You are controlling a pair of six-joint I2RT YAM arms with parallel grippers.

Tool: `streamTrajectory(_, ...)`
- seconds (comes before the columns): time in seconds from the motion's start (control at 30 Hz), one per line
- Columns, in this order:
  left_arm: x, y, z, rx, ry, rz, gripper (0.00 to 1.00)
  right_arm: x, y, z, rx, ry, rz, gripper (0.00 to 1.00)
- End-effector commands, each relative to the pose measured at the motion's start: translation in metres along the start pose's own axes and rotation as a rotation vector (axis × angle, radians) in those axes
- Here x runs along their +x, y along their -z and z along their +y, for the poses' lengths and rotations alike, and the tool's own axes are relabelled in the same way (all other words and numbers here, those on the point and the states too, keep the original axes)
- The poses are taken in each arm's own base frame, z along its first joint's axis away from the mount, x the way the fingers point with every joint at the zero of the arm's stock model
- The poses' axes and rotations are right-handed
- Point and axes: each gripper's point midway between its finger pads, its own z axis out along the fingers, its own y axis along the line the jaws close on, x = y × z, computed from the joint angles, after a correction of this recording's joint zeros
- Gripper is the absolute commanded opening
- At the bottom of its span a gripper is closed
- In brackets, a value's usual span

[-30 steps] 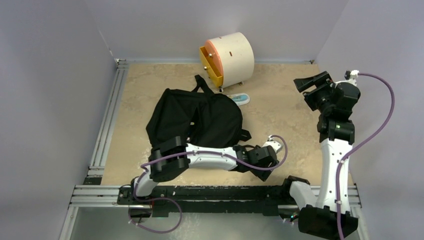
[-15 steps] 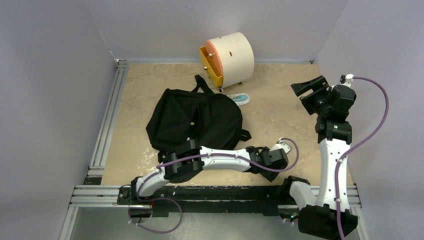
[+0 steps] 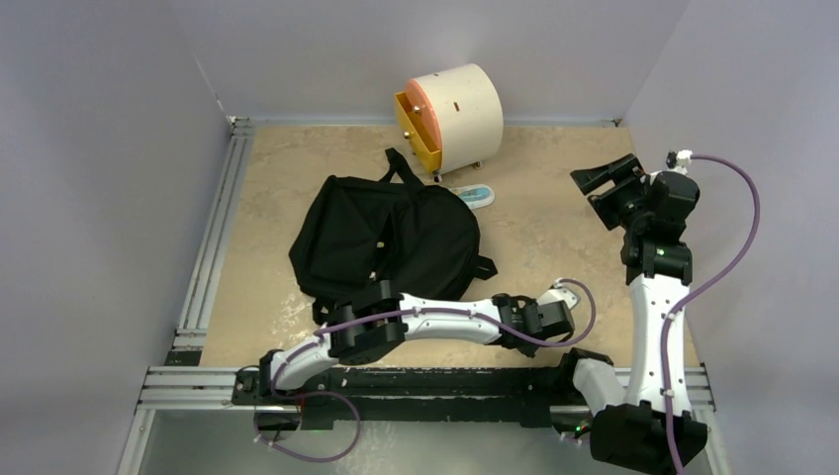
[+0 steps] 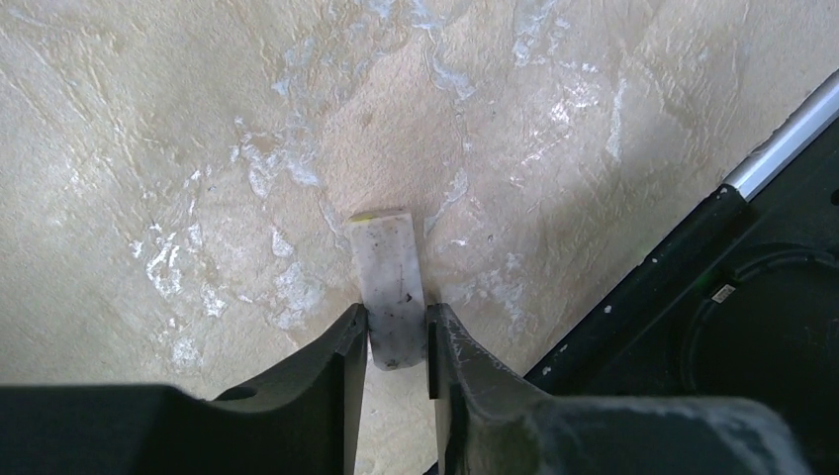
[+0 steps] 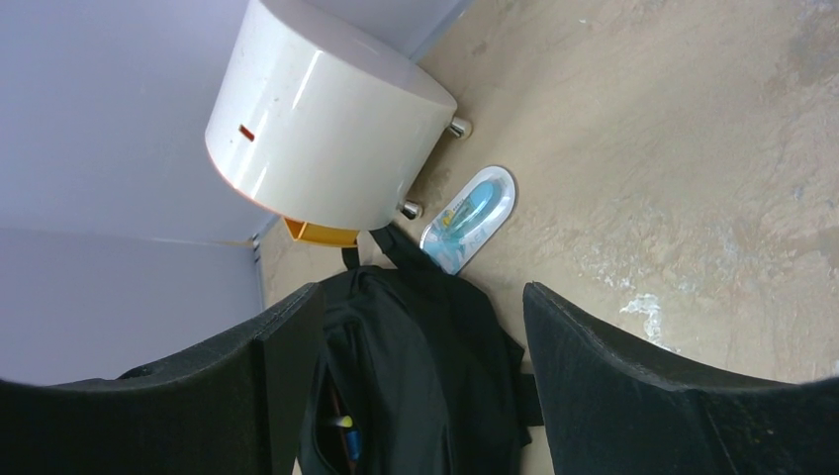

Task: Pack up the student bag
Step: Pick up the stationery from the center of the board.

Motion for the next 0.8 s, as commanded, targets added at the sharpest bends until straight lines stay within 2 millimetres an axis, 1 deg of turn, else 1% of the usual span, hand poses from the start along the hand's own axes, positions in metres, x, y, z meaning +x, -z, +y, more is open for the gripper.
streamTrajectory(0.0,0.019,0.005,0.012,-0.027,0.014,0.059,0.23,-0.005,0.003,0.013,-0.065,0.033,-0.021,0.75)
streamTrajectory(0.03,0.017,0.009,0.014,-0.023,0.019,0.052,0.21,-0.005,0.004,0.013,-0.065,0.035,-0.020,0.75)
streamTrajectory(0.2,-0.011,0.039,0.020,0.063,0.035,-0.039,0.16,0.000,0.005,0.013,-0.076,0.055,-0.007,0.75)
streamTrajectory(0.3,-0.032,0.069,0.024,0.158,0.079,-0.111,0.15,0.003,0.006,0.015,-0.094,0.068,0.007,0.75)
streamTrajectory(0.37,-0.046,0.092,0.034,0.198,0.112,-0.179,0.14,0.004,0.007,0.018,-0.108,0.079,0.022,0.75)
streamTrajectory(0.4,-0.055,0.102,0.043,0.207,0.134,-0.213,0.14,0.004,0.006,0.018,-0.106,0.092,0.025,0.75)
streamTrajectory(0.47,-0.065,0.120,0.064,0.193,0.166,-0.252,0.15,0.003,0.005,0.021,-0.117,0.107,0.028,0.75)
streamTrajectory(0.53,-0.075,0.137,0.088,0.159,0.190,-0.295,0.15,0.013,0.006,0.027,-0.173,0.130,0.084,0.74)
streamTrajectory(0.63,-0.091,0.163,0.123,0.126,0.217,-0.355,0.14,0.024,0.006,0.031,-0.201,0.168,0.154,0.74)
streamTrajectory(0.7,-0.098,0.180,0.148,0.110,0.256,-0.378,0.14,0.036,0.005,0.042,-0.226,0.195,0.211,0.74)
streamTrajectory(0.73,-0.100,0.188,0.159,0.108,0.270,-0.394,0.14,0.044,0.003,0.052,-0.247,0.211,0.238,0.74)
streamTrajectory(0.77,-0.102,0.196,0.169,0.107,0.280,-0.413,0.14,0.057,0.002,0.064,-0.271,0.225,0.270,0.74)
